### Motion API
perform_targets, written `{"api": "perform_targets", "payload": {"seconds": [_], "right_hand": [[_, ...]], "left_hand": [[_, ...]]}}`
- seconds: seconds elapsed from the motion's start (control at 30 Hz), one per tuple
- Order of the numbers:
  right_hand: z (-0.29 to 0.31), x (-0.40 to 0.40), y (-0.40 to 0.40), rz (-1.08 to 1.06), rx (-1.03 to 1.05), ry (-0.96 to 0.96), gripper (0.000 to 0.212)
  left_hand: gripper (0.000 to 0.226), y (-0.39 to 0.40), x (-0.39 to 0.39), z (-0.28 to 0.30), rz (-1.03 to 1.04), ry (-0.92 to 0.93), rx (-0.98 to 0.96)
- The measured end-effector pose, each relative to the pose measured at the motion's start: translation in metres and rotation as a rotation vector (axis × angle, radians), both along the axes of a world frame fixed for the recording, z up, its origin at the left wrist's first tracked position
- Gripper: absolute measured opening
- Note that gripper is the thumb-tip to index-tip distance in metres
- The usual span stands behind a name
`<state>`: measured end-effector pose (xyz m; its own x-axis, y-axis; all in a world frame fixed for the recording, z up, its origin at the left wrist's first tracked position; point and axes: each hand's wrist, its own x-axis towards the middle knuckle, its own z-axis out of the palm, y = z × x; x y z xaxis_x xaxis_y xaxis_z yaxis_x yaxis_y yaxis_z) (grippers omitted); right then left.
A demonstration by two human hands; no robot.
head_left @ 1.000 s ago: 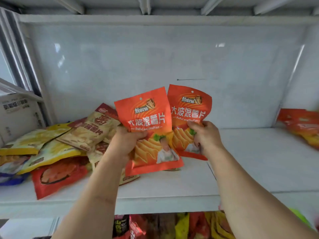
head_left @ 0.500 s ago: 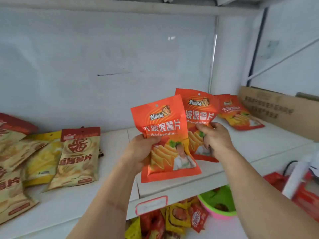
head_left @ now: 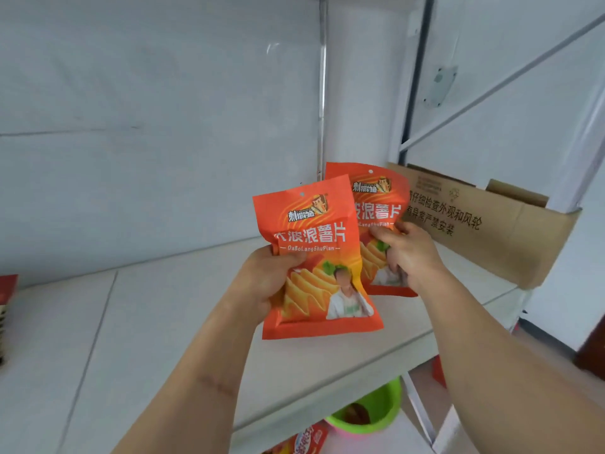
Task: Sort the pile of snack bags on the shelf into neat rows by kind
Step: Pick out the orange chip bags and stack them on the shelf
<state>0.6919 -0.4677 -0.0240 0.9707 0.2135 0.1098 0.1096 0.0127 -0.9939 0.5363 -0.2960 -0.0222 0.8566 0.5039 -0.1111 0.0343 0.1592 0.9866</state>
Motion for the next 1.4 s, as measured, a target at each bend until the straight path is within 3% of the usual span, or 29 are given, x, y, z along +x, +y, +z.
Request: {"api": "perform_targets", "payload": {"seconds": [0.23,0.37,0.47,0.67,0.97,1.1,1.27,1.4], "right_hand": [[-0.004,0.106,-0.039,0.14,-0.054,0.032,0.042],[-0.004,0.162,-0.064,0.224,-0.102,0.036,0.028],[-0.007,0.188,-0.068,0.287,-0.152,0.019,0.036],[-0.024,0.211,-0.07,0.347,-0.191,0.062,0.057],[-0.038,0.219,-0.055,0.458,-0.121,0.047,0.076],[-0.038,0.216,-0.05,0.56,-0.063,0.003,0.057],[-0.043,0.222,-0.038,0.55,-0.116,-0.1,0.057],[-0.047,0.227,-0.028,0.525,-0.142,-0.106,0.052]], "left_hand": [[0.02,-0.053,0.081,-0.01,0.146,0.002,-0.001],[0.02,-0.092,0.119,-0.016,0.219,0.05,-0.006],[0.019,-0.113,0.14,-0.022,0.273,0.086,-0.004],[0.017,-0.141,0.166,-0.036,0.369,0.153,0.026],[0.026,-0.155,0.19,-0.041,0.522,0.239,0.278],[0.045,-0.15,0.201,-0.047,0.56,0.257,0.337],[0.033,-0.144,0.21,-0.053,0.559,0.247,0.399],[0.049,-0.137,0.221,-0.059,0.597,0.267,0.469]]}}
